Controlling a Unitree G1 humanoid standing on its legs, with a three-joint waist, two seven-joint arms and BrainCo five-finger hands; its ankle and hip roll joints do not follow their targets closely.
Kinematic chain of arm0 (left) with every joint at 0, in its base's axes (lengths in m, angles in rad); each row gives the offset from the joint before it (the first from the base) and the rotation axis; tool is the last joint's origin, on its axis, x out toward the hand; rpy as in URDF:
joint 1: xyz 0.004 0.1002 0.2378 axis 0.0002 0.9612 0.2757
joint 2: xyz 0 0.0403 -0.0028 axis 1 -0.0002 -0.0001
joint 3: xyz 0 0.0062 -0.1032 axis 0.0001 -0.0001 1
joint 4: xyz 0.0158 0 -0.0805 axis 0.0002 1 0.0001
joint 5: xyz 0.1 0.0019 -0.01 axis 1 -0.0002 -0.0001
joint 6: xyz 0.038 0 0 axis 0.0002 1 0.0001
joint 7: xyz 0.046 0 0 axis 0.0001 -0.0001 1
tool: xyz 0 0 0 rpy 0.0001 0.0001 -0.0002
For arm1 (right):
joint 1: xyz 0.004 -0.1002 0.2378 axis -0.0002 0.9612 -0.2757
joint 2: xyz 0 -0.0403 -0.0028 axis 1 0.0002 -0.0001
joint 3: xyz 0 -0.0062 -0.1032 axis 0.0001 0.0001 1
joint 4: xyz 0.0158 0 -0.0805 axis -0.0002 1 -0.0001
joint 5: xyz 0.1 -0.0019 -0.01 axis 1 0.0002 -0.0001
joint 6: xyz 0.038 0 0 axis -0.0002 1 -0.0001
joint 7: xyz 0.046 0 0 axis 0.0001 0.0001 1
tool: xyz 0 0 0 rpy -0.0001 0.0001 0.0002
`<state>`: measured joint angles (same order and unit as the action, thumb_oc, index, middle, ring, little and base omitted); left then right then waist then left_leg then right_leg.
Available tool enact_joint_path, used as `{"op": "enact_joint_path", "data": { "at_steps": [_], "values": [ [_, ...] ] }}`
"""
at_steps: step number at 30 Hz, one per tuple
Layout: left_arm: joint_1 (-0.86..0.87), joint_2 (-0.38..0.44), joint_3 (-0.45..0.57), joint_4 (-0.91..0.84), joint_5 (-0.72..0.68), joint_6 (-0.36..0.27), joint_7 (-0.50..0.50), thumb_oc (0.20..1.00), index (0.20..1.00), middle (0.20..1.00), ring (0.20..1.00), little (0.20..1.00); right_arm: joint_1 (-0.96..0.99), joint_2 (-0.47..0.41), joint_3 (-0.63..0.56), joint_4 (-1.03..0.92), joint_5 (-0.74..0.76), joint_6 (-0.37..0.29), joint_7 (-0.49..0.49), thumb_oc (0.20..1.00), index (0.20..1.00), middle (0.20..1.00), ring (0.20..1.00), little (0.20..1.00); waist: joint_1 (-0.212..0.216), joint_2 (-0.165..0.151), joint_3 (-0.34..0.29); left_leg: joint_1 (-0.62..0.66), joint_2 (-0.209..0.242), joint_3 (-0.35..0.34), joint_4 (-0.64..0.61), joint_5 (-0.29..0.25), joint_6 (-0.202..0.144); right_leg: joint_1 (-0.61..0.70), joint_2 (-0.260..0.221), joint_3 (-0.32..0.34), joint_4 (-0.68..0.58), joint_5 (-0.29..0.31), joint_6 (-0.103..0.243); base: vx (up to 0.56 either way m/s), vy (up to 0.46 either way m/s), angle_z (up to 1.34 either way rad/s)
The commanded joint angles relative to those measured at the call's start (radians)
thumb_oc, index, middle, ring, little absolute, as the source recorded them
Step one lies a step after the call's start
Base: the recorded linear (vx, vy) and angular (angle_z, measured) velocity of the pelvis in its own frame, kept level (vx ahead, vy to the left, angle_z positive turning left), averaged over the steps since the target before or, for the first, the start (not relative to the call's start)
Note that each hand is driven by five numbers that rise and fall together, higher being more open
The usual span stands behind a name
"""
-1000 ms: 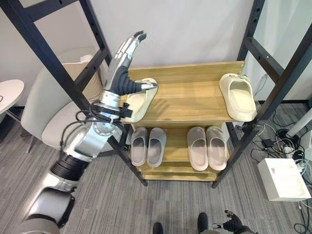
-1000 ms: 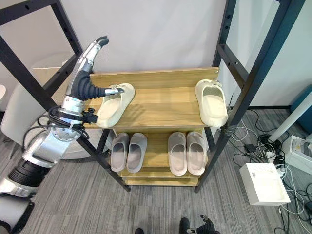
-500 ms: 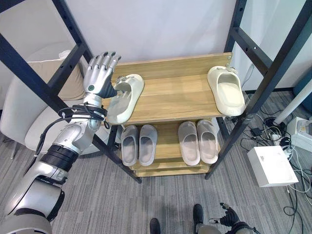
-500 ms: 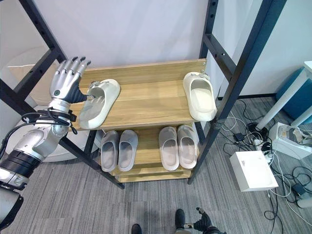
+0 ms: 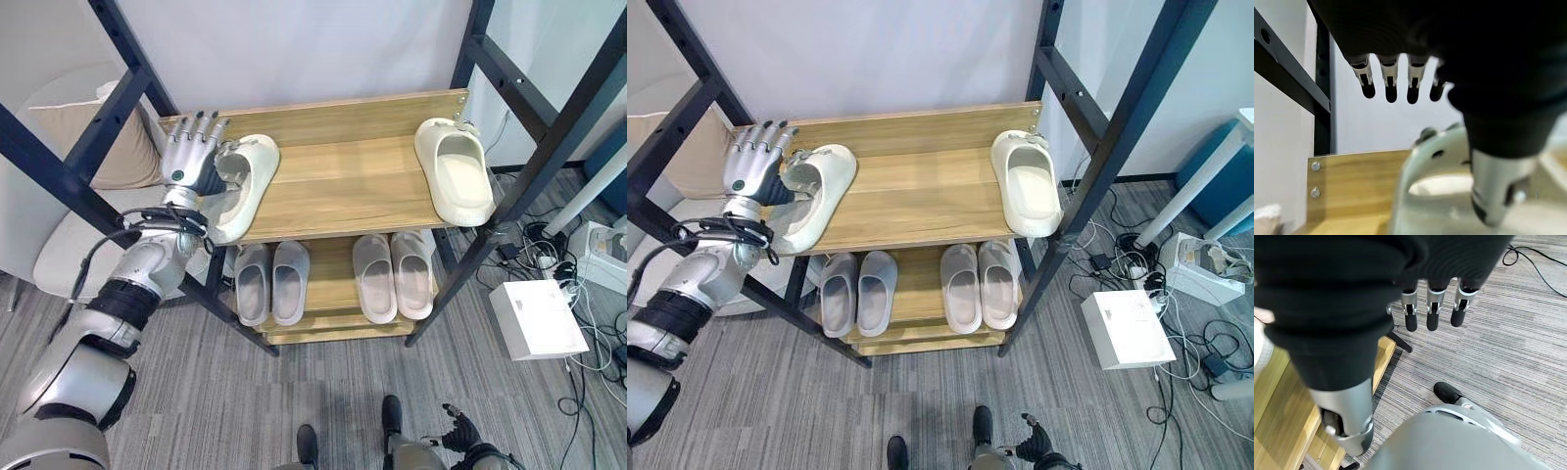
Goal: Arrange the slippers neatly on the shoe rack.
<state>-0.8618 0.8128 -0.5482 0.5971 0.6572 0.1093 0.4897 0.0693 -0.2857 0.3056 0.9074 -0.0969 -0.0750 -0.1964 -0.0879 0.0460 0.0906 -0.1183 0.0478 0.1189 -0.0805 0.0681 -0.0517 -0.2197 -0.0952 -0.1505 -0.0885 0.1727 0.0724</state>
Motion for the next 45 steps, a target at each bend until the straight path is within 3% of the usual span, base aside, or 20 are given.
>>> {"op": "enact_joint_path", "data": {
  "at_steps": [1,8,9,10,15,25,31,43,45],
  "values": [
    [-0.169,0.07,0.0,0.107,0.027,0.03,0.024,1.0,1.0,1.0,1.0,1.0,-0.05,-0.033,0.032,-0.057,0.018,-0.03,-0.022,1.0,1.0,1.0,1.0,1.0,-0.034,-0.011,0.049,0.028,0.002,-0.04,-0.007,-0.04,-0.018,0.096,0.002,-0.026,0.001,-0.109,0.07,-0.02,0.0,-0.18],
    [-0.296,0.08,-0.084,0.159,0.016,0.04,0.027,1.0,1.0,1.0,1.0,1.0,-0.079,-0.033,0.046,-0.065,0.032,-0.03,-0.038,1.0,1.0,1.0,1.0,1.0,-0.045,-0.02,0.089,-0.017,0.002,-0.04,-0.007,-0.024,-0.018,0.047,0.003,-0.023,0.001,-0.094,0.07,-0.03,0.005,-0.03],
    [-0.295,0.08,-0.081,0.155,0.012,0.038,0.028,0.542,0.542,0.542,0.542,0.542,-0.08,-0.031,0.045,-0.067,0.033,-0.03,-0.039,1.0,1.0,1.0,1.0,1.0,-0.045,-0.02,0.091,-0.019,0.002,-0.04,-0.007,-0.024,-0.018,0.045,0.003,-0.024,0.001,-0.094,0.069,0.0,0.0,0.0],
    [-0.29,0.079,-0.073,0.149,0.003,0.037,0.032,0.2,0.2,0.2,0.2,0.2,-0.081,-0.028,0.045,-0.071,0.035,-0.029,-0.039,1.0,1.0,1.0,1.0,1.0,-0.045,-0.021,0.094,-0.022,0.001,-0.039,-0.007,-0.024,-0.018,0.041,0.003,-0.022,0.001,-0.093,0.069,0.0,0.0,0.0],
    [-0.262,0.079,-0.051,0.121,-0.006,0.03,0.037,0.2,0.2,0.2,0.2,0.2,-0.077,-0.021,0.045,-0.079,0.036,-0.029,-0.04,1.0,1.0,1.0,1.0,1.0,-0.046,-0.02,0.099,-0.018,0.0,-0.031,-0.007,-0.027,-0.018,0.043,0.003,-0.013,0.001,-0.093,0.069,0.0,0.0,0.0],
    [-0.065,0.063,0.107,-0.155,0.031,-0.007,0.016,0.2,0.2,0.2,0.2,0.2,-0.068,-0.019,0.033,-0.073,0.008,-0.012,-0.026,1.0,1.0,1.0,1.0,1.0,-0.024,-0.002,0.085,0.022,-0.003,-0.044,-0.007,-0.041,-0.02,0.093,0.002,-0.027,0.001,-0.119,0.059,0.0,0.0,0.0],
    [-0.029,0.041,0.134,-0.238,0.034,-0.027,-0.025,0.2,0.2,0.2,0.2,0.2,-0.084,-0.012,0.038,-0.052,0.017,0.002,-0.013,1.0,1.0,1.0,1.0,1.0,-0.017,0.006,0.07,0.04,-0.002,-0.048,-0.007,-0.044,-0.021,0.117,0.001,-0.034,0.001,-0.128,0.054,0.0,-0.002,0.01],
    [-0.166,-0.136,-0.008,-0.117,0.035,-0.025,-0.076,0.2,0.2,0.2,0.2,0.2,-0.097,-0.021,0.017,-0.009,0.055,0.02,-0.027,1.0,1.0,1.0,1.0,1.0,-0.037,0.017,0.031,0.071,0.006,-0.039,-0.007,-0.047,-0.022,0.144,0.013,-0.029,0.001,-0.134,0.051,0.01,-0.021,-0.01],
    [-0.225,-0.171,-0.062,-0.033,0.026,-0.019,-0.077,0.2,0.2,0.2,0.2,0.2,-0.093,-0.026,0.008,-0.003,0.074,0.017,-0.039,1.0,1.0,1.0,1.0,1.0,-0.053,0.022,0.025,0.071,0.01,-0.03,-0.007,-0.046,-0.024,0.138,0.016,-0.025,0.001,-0.133,0.052,0.02,-0.031,-0.02]
  ]
}}
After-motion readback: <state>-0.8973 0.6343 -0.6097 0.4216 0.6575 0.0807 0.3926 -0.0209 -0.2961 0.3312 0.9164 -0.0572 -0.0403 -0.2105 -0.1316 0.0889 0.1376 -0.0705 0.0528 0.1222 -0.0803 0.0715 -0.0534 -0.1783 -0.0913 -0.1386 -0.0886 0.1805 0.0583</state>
